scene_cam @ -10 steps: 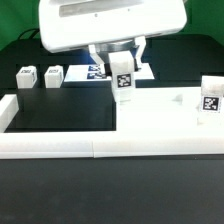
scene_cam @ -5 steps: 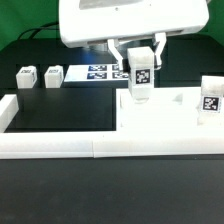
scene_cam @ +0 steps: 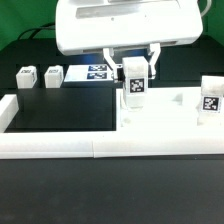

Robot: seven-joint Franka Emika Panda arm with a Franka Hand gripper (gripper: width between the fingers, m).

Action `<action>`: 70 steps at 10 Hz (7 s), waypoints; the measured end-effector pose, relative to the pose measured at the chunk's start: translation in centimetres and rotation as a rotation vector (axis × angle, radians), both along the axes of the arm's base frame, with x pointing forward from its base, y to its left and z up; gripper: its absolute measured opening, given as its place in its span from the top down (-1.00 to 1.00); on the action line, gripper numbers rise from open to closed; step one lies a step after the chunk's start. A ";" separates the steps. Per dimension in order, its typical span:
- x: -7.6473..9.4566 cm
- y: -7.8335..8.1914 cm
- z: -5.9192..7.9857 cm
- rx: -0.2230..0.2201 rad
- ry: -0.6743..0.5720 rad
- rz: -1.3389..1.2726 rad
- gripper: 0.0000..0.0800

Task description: Assemble square table

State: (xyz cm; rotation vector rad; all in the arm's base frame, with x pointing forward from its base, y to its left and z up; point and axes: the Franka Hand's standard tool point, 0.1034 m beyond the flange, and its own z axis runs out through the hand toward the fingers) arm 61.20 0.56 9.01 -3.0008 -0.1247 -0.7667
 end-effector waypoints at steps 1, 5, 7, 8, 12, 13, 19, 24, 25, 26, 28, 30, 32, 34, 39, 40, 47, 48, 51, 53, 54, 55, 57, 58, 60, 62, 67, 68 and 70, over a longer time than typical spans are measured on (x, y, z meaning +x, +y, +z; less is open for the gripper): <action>-0.1 -0.1 -0.2 0.000 0.004 -0.001 0.27; 0.0 -0.3 -0.5 -0.005 -0.014 -0.006 0.27; -0.4 -0.6 -0.8 -0.004 0.002 -0.006 0.27; -0.5 -0.7 -1.0 -0.001 0.019 -0.005 0.27; -0.4 -0.3 -1.9 -0.007 -0.012 -0.007 0.27; -0.3 -0.2 -1.9 -0.012 -0.036 -0.010 0.27; -0.3 -0.2 -1.9 -0.014 -0.043 -0.010 -0.40; -0.4 -0.2 -1.9 -0.014 -0.043 -0.010 -0.62; -0.4 -0.2 -1.9 -0.014 -0.043 -0.010 -0.62; -0.4 -0.2 -1.9 -0.014 -0.043 -0.010 -0.62; -0.3 0.0 -1.6 -0.001 0.014 0.001 -0.62; 0.4 -0.5 -0.8 0.008 0.050 0.001 -0.62; 0.4 0.3 -1.3 0.052 0.191 0.008 -0.62; 0.7 0.8 -1.1 0.088 0.318 0.014 -0.62; 1.1 0.5 -1.3 0.098 0.362 0.019 -0.32; 1.1 0.5 -1.3 0.098 0.362 0.018 0.05; 1.8 -0.9 -2.0 0.210 0.312 -0.358 0.26; 1.9 -1.0 -2.0 0.236 0.303 -0.439 0.26; 2.1 -1.7 -2.0 0.349 0.290 -0.801 0.26; 1.7 -2.0 -2.0 0.430 0.280 -1.001 0.25; 1.5 -1.9 -1.9 0.451 0.274 -1.066 0.25; 1.4 -1.9 -1.9 0.468 0.269 -1.145 0.24; 1.2 -1.9 -1.9 0.499 0.260 -1.276 0.24; 1.1 -1.9 -2.0 0.510 0.256 -1.318 0.24; 1.0 -1.7 -2.0 0.538 0.268 -1.408 0.24; 1.0 -1.6 -2.0 0.519 0.278 -1.374 0.24; 0.9 -1.2 -0.2 0.315 0.298 -0.840 -0.60; 0.9 -1.3 -0.4 0.298 0.300 -0.802 -0.62; 0.9 -1.2 -0.5 0.235 0.301 -0.652 -0.62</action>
Offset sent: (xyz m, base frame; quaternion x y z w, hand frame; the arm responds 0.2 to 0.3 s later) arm -0.0052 0.0001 -0.0111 -0.0083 -0.0004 0.0006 1.0000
